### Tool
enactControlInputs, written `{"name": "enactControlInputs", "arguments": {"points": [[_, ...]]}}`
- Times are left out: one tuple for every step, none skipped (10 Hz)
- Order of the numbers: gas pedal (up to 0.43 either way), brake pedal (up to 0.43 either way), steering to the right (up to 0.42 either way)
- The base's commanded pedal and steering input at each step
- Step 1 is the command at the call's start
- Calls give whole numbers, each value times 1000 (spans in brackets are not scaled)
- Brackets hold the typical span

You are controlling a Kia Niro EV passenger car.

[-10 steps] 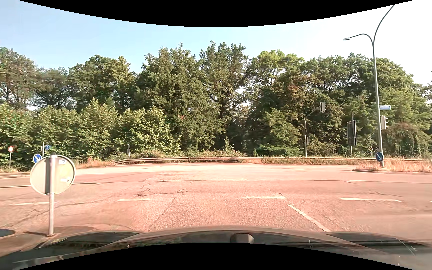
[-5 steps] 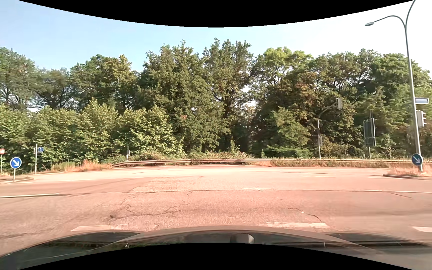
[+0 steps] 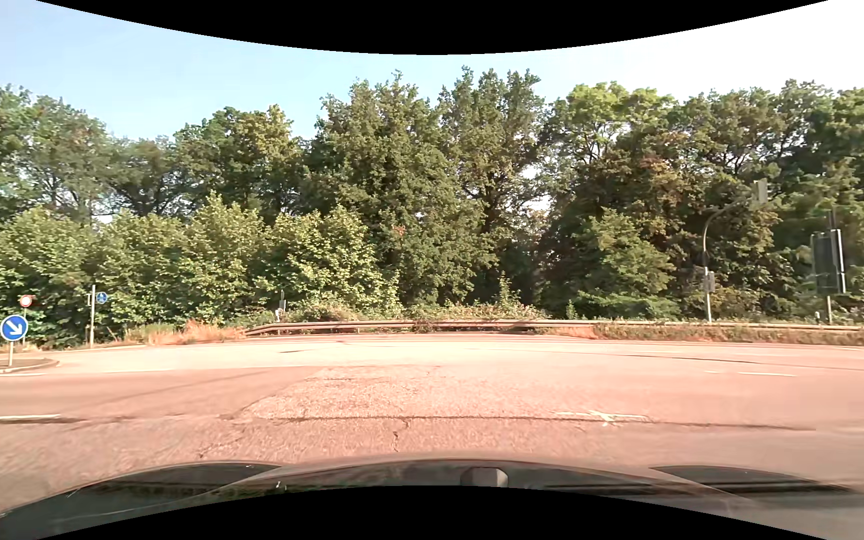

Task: Follow the waypoints while adhering to traffic rules and regulations

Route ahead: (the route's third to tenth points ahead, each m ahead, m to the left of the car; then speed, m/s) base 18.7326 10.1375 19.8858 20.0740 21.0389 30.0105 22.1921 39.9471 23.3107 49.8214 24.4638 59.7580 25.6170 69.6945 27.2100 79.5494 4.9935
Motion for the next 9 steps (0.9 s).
{"name": "enactControlInputs", "arguments": {"points": [[209,0,-224],[209,0,-238],[209,0,-250],[209,0,-263],[209,0,-274],[209,0,-282],[209,0,-289],[209,0,-291],[209,0,-290]]}}
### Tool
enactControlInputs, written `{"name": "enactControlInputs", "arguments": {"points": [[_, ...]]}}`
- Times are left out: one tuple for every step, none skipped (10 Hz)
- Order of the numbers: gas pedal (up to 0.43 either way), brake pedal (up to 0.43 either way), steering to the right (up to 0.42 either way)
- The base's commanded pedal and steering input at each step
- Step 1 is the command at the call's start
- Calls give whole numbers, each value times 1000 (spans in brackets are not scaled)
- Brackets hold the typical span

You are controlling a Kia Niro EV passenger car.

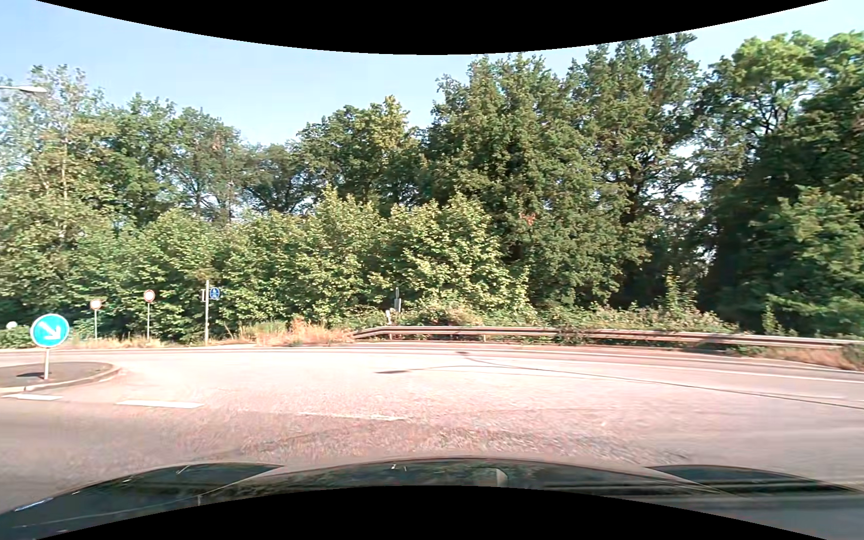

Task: Follow the waypoints while adhering to traffic rules and regulations

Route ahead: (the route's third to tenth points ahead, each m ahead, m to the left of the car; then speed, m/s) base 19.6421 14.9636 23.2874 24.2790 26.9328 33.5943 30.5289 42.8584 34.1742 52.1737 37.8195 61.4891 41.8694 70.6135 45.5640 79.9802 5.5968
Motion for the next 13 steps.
{"name": "enactControlInputs", "arguments": {"points": [[209,0,-288],[209,0,-288],[209,0,-288],[209,0,-284],[209,0,-281],[209,0,-279],[209,0,-277],[209,0,-267],[209,0,-254],[197,0,-244],[197,0,-237],[197,0,-230],[197,0,-217]]}}
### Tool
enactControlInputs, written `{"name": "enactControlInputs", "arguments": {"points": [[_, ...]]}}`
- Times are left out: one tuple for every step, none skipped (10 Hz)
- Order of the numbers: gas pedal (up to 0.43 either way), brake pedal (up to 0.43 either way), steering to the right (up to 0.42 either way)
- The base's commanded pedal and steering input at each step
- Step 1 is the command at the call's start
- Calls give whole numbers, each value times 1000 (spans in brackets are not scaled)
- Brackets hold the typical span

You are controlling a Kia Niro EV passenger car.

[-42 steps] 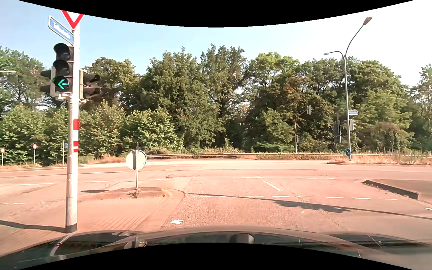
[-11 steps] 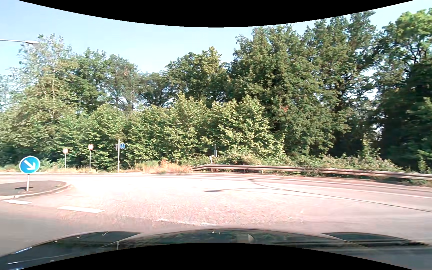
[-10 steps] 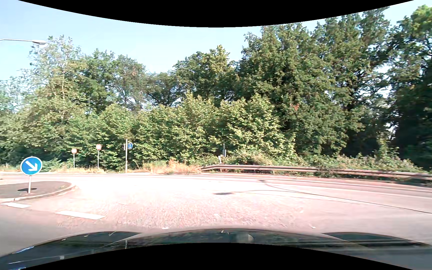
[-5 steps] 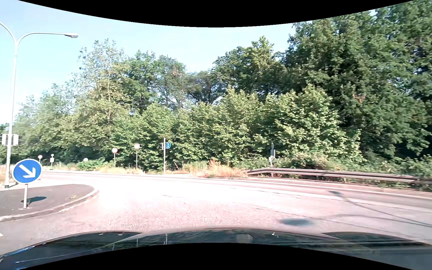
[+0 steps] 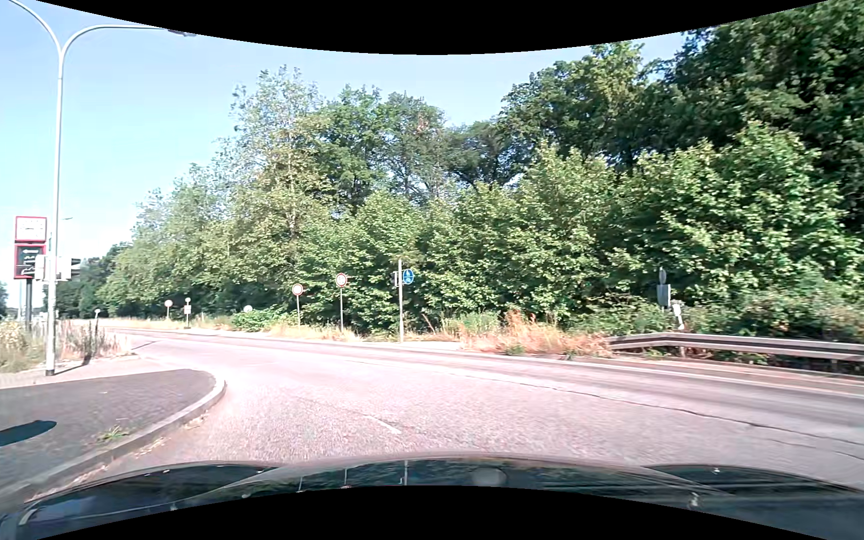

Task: Follow the waypoints while adhering to traffic rules and regulations

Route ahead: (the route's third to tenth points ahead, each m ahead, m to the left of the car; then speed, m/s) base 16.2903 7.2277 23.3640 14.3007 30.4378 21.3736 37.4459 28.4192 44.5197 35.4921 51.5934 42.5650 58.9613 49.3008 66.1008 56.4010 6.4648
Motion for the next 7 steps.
{"name": "enactControlInputs", "arguments": {"points": [[197,0,-211],[197,0,-209],[189,0,-209],[189,0,-209],[189,0,-210],[189,0,-211],[189,0,-213]]}}
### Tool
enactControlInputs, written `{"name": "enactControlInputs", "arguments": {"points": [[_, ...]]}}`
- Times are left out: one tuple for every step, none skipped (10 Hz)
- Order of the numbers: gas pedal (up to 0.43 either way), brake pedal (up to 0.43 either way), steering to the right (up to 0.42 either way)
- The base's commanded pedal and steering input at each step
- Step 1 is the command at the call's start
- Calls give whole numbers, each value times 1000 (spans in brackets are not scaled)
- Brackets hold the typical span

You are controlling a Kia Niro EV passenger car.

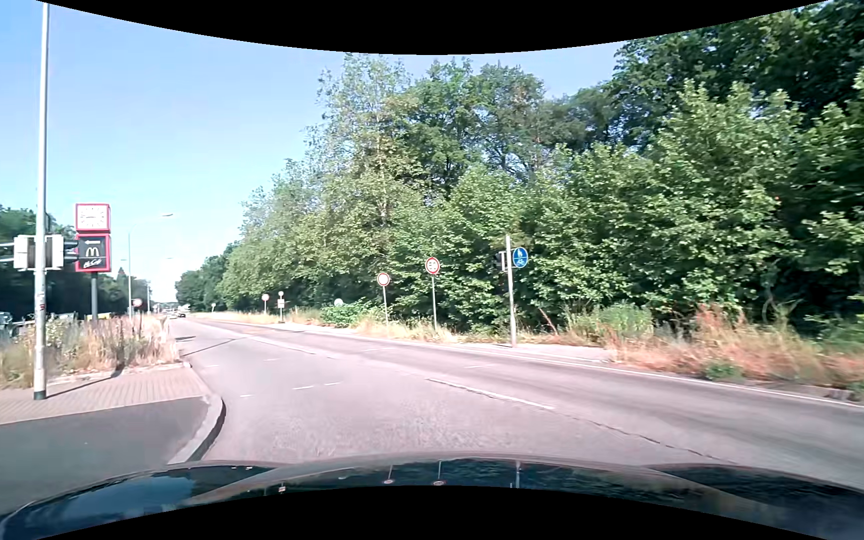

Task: Follow the waypoints while adhering to traffic rules and regulations

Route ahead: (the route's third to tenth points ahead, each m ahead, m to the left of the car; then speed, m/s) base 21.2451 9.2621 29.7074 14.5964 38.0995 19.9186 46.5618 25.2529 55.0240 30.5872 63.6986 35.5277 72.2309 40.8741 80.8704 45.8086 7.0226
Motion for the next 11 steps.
{"name": "enactControlInputs", "arguments": {"points": [[189,0,-214],[189,0,-218],[189,0,-222],[189,0,-224],[189,0,-224],[189,0,-224],[189,0,-224],[189,0,-224],[189,0,-221],[189,0,-216],[189,0,-207]]}}
